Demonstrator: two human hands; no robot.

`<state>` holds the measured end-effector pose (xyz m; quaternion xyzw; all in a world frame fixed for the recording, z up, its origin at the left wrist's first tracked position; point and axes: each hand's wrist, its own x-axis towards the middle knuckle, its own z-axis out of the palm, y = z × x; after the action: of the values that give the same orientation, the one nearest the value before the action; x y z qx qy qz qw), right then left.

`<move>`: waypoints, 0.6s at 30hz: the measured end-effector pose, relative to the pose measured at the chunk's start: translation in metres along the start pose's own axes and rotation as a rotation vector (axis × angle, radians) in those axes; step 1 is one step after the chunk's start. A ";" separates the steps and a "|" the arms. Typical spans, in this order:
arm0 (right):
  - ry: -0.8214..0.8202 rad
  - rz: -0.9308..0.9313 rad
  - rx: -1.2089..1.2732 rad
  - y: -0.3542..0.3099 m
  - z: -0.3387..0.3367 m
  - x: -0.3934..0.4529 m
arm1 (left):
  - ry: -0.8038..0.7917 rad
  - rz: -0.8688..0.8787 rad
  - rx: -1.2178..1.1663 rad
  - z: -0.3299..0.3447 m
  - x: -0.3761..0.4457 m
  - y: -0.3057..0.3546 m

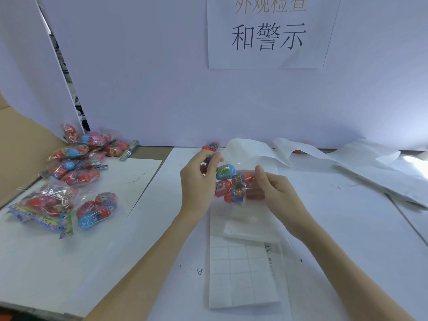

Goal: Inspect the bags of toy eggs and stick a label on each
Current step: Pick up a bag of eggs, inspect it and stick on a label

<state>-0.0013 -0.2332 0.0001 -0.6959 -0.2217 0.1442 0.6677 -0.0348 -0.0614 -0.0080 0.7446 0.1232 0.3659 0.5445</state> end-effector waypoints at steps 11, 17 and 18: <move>-0.123 0.015 -0.055 0.002 -0.003 -0.001 | 0.011 0.091 0.129 -0.007 0.005 0.000; -0.026 -0.022 -0.013 -0.003 -0.009 -0.003 | -0.130 0.061 0.191 -0.012 0.006 -0.005; -0.007 -0.027 -0.014 -0.005 -0.011 -0.003 | -0.189 0.014 0.094 -0.013 0.006 -0.003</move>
<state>0.0012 -0.2444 0.0052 -0.6969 -0.2344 0.1360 0.6640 -0.0385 -0.0475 -0.0065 0.8015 0.0829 0.2916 0.5155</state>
